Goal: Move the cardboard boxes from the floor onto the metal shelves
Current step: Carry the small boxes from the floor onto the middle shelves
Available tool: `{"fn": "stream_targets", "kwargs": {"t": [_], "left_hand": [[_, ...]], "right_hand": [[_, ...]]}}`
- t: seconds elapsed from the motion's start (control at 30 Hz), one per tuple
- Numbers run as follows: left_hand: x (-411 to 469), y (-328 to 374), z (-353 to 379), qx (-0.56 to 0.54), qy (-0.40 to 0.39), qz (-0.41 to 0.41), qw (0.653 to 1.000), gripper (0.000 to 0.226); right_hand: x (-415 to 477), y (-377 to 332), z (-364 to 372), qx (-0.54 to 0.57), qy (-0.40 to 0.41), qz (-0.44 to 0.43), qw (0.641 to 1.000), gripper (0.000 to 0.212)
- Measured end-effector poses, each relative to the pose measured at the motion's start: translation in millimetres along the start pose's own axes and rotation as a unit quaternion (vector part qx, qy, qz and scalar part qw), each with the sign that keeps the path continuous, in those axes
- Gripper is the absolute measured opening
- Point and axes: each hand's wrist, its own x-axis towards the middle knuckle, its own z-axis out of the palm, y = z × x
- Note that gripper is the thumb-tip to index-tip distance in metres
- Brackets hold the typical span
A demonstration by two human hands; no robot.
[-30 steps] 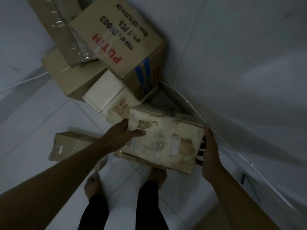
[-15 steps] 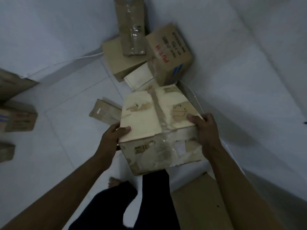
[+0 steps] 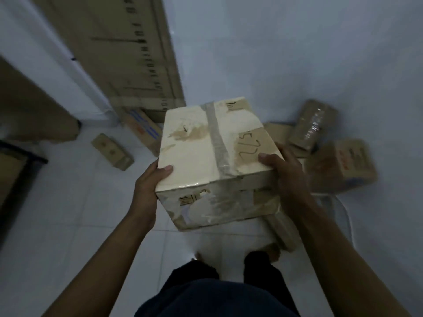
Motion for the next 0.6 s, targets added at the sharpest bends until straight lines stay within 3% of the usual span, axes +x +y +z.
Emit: {"fn": "stream_targets", "kwargs": {"t": [0.1,0.3,0.53,0.6], "left_hand": [[-24.1,34.4,-68.4,-0.041,0.059,0.061,0.996,0.038],[-69.3,88.9,-173.9,-0.083,0.161,0.158,0.971,0.054],[-97.5,157.5,-260.6,-0.094,0.284,0.249,0.921,0.038],[-102.5,178.6,-281.5,-0.077,0.299,0.268,0.913,0.039]], "right_hand": [[-15.8,-19.9,78.3,-0.001,-0.072,-0.031,0.997,0.055],[-36.6,-59.0,213.4,-0.01,-0.197,-0.087,0.976,0.051],[-39.2,-101.0,355.2,0.028,-0.326,-0.125,0.937,0.048],[-38.6,-112.1,392.7,0.05,-0.364,-0.135,0.92,0.056]]}}
